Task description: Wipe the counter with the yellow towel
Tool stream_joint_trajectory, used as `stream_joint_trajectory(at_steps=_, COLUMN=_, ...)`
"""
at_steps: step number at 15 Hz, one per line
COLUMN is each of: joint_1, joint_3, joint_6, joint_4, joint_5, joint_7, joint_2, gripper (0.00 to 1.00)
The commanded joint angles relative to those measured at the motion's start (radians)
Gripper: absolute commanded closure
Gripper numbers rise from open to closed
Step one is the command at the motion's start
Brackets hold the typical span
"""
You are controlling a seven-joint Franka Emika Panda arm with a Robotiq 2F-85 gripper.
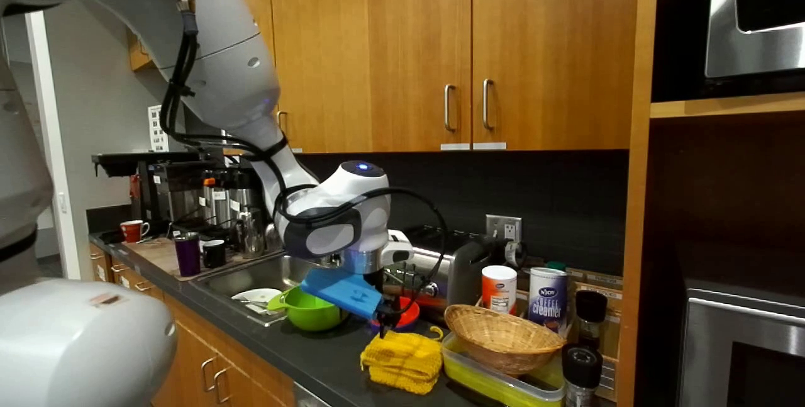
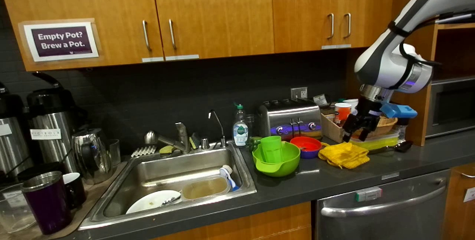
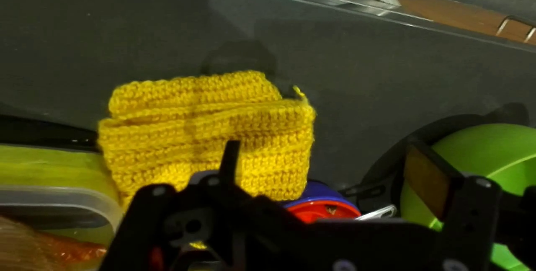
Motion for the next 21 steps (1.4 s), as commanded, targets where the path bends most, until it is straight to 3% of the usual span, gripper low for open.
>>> stream_joint_trajectory(at_steps=1, joint_1=0.039, joint_3=-0.062, joint_6=0.004, joint_4=0.055, joint_5=0.113, joint_7=-0.128, joint_2=0.062, gripper=0.00)
stream_joint_trajectory(at_steps=7, joint_1=0.114, joint_3=-0.139, joint_6=-0.014, joint_4=0.116, joint_5=0.593, joint_7=-0.530, joint_2=0.153, gripper=0.00)
stream_joint_trajectory(at_steps=10, joint_1=0.115, joint_3=-0.127, joint_6=-0.052, joint_4=0.164, joint_5=0.849, joint_7=-0.747, joint_2=0.238, gripper=0.00)
stream_joint_trajectory(at_steps=13, joint_1=0.101, joint_3=-0.109, joint_6=-0.104, joint_4=0.209, joint_5=1.024, joint_7=-0.906, joint_2=0.323, gripper=0.00)
stream_joint_trajectory(at_steps=16, joint_1=0.110, joint_3=-0.093, joint_6=-0.069, joint_4=0.243, joint_5=1.070, joint_7=-0.960, joint_2=0.394, gripper=0.00)
stream_joint_trajectory(at_steps=21, joint_1=0.169, joint_3=-0.070, joint_6=0.076, joint_4=0.263, joint_5=0.863, joint_7=-0.810, joint_2=0.428, gripper=0.00)
